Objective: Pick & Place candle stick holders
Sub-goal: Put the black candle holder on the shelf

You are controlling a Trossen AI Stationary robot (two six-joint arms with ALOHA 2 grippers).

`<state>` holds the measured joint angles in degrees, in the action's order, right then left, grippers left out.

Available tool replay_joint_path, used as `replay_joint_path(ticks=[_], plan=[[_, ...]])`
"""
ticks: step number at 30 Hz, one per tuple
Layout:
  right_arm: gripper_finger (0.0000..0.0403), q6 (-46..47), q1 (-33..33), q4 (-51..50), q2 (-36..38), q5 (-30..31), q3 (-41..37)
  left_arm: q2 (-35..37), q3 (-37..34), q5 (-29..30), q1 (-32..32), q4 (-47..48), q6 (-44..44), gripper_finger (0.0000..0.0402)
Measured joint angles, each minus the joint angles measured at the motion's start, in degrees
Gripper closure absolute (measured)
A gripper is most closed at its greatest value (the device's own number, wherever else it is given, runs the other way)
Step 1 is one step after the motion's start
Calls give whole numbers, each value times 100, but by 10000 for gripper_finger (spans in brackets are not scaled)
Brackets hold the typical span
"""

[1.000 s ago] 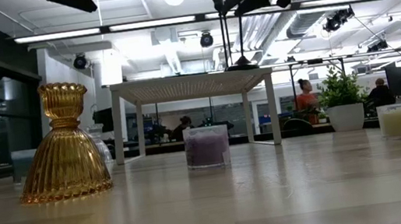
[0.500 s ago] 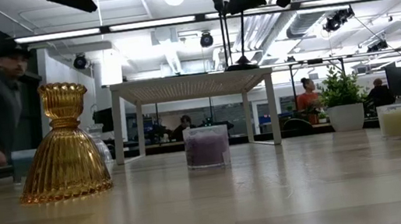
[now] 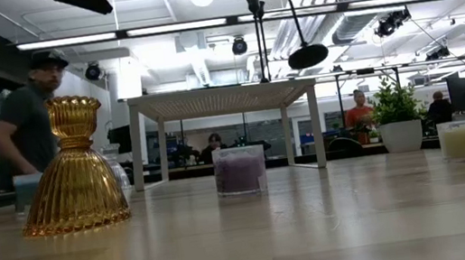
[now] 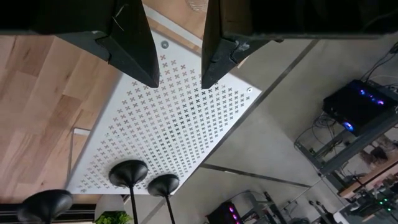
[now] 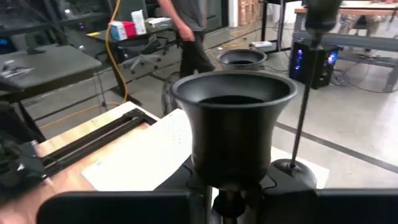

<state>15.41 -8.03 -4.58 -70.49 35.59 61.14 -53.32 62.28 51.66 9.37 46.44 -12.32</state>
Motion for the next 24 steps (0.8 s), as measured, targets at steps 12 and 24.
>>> replay_joint_path(ticks=[12, 24], plan=[[370, -68, -155, -154, 1, -170, 0, 0, 2, 13, 0, 0, 0, 284], [370, -56, -180, -160, -14, -263, 0, 0, 2, 11, 0, -1, 0, 284]])
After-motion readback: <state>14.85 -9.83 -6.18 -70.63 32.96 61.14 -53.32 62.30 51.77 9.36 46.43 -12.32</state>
